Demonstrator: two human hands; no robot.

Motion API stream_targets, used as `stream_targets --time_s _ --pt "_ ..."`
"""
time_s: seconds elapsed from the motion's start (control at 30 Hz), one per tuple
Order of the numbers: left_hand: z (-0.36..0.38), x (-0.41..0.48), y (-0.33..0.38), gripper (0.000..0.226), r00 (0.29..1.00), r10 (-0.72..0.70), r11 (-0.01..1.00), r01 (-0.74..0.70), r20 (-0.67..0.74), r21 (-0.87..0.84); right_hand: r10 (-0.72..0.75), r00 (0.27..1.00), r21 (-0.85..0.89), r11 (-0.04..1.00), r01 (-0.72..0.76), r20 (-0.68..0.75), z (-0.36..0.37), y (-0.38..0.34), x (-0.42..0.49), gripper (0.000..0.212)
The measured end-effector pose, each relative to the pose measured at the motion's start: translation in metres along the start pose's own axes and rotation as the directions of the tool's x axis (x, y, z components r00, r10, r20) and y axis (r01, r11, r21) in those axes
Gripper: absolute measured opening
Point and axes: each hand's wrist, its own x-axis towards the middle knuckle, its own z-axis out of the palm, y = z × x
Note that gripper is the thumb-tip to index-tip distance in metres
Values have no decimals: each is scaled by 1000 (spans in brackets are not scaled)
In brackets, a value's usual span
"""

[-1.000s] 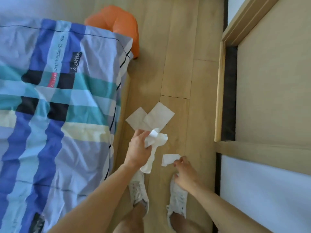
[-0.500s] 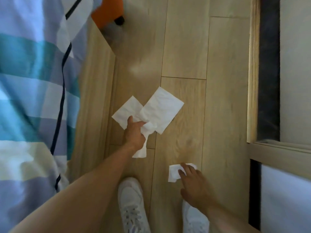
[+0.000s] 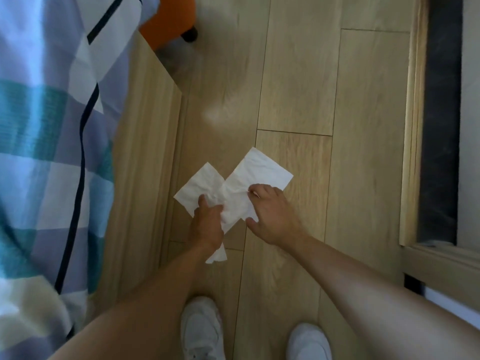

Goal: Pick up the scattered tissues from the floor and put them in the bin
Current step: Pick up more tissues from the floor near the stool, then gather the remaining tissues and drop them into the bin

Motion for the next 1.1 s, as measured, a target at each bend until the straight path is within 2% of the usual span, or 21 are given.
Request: stream_targets --time_s 0.03,0.1,0.2,0.27,0.3,0.37,0.47,0.53,0.57,0.63,0.7,0.77,0.83,0.87,0.93,1.0,1.1 --pt "4 0 -3 51 997 24 1000 -25 -70 -2 10 999 -48 999 -8 45 0 1 9 58" --pt "10 1 -4 41 992 49 998 -51 -118 -22 57 992 -117 992 -43 112 5 5 19 58" --pt "9 -1 -2 43 995 4 999 -7 -104 -31 93 986 -104 991 -78 140 15 7 18 66" --pt "9 -4 0 36 994 -69 992 59 -89 -108 81 986 -92 993 -68 147 17 4 14 72" --pt "4 -8 4 29 996 -76 991 71 -39 -113 83 984 -43 996 -77 156 14 2 11 72" --pt "-7 -21 15 25 999 -33 986 28 -28 -164 125 978 172 973 -154 168 2 -5 3 62" --pt "-42 -55 46 25 997 42 910 -68 -72 -409 264 952 557 773 -305 155 -41 -25 -16 41" --pt "-83 -85 78 25 994 47 851 -89 -94 -517 334 929 728 595 -341 161 -95 -44 -31 32" --pt "-107 -102 99 22 993 27 826 -87 -115 -556 340 931 793 528 -305 132 -126 -55 -40 36" --pt "-165 -142 141 18 983 -57 753 -70 -172 -654 353 931 865 437 -246 86 -202 -81 -63 39" --pt "-219 -182 179 25 979 -59 658 -107 -193 -745 390 915 892 369 -259 104 -277 -110 -84 29" --pt "-282 -219 220 31 976 18 589 -186 -217 -786 415 905 898 357 -257 94 -360 -141 -100 29" --pt "-347 -256 261 34 969 95 560 -240 -227 -793 401 912 895 369 -250 90 -448 -173 -114 41" --pt "-380 -275 282 34 965 127 570 -259 -228 -780 383 920 889 388 -242 83 -493 -190 -121 42" --pt "-447 -312 316 31 950 184 582 -313 -253 -750 352 933 879 421 -222 67 -586 -225 -132 31" --pt "-487 -334 337 24 938 213 625 -347 -275 -699 340 938 870 441 -222 67 -641 -249 -140 18" --pt "-542 -353 360 12 913 201 639 -396 -354 -659 319 947 848 489 -204 43 -710 -279 -141 16"
